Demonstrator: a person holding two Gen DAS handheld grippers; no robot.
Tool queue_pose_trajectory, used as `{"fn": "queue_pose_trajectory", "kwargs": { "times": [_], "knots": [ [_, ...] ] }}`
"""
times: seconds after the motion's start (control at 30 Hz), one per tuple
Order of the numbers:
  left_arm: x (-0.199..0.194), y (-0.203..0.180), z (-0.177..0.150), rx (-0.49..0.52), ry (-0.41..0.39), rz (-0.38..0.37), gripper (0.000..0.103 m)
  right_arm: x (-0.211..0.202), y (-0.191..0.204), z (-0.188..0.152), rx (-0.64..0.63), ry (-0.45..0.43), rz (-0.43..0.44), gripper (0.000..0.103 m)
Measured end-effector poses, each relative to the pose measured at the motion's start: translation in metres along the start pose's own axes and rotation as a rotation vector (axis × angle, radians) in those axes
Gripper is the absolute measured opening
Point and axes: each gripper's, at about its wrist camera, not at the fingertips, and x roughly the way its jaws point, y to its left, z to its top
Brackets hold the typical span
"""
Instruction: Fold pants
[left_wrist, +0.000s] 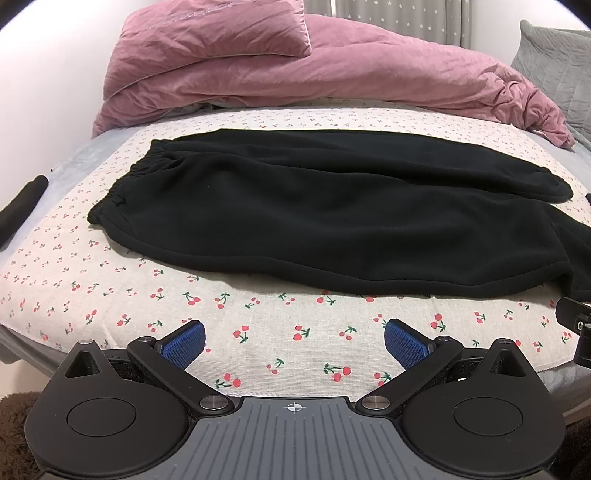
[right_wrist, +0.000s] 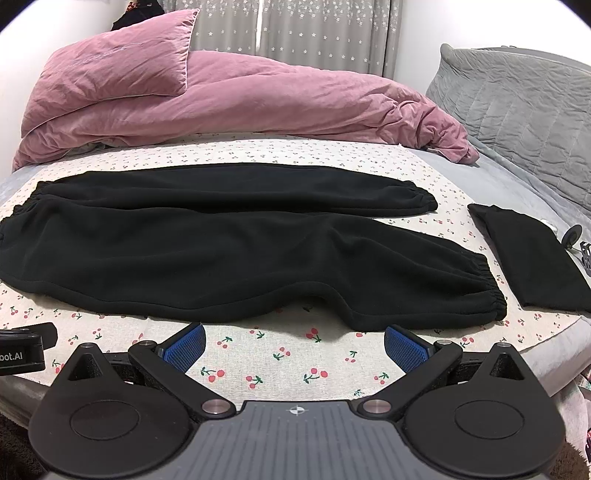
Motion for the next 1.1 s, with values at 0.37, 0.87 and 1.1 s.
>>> {"fn": "queue_pose_trajectory", "kwargs": {
  "times": [0.37,0.87,1.1],
  "knots": [
    [-0.0014,0.0023,0.0006,-0.003,0.002,0.006,0.103,0.0001,0.0039,0.0003,-0.008,0.007,-0.006,0.103],
    [-0.001,0.0027,0.0011,0.001,-0.002,0.011,0.103,0.0001,0.0008,-0.0017,-0.009,0.009,-0.006,0.103],
    [-0.0002,0.002,-0.0008,0.006,-0.005,0.018,0.103,0.0007,-0.0006,-0.0035,-0.011,0.012,-0.008,0.103]
  ]
}}
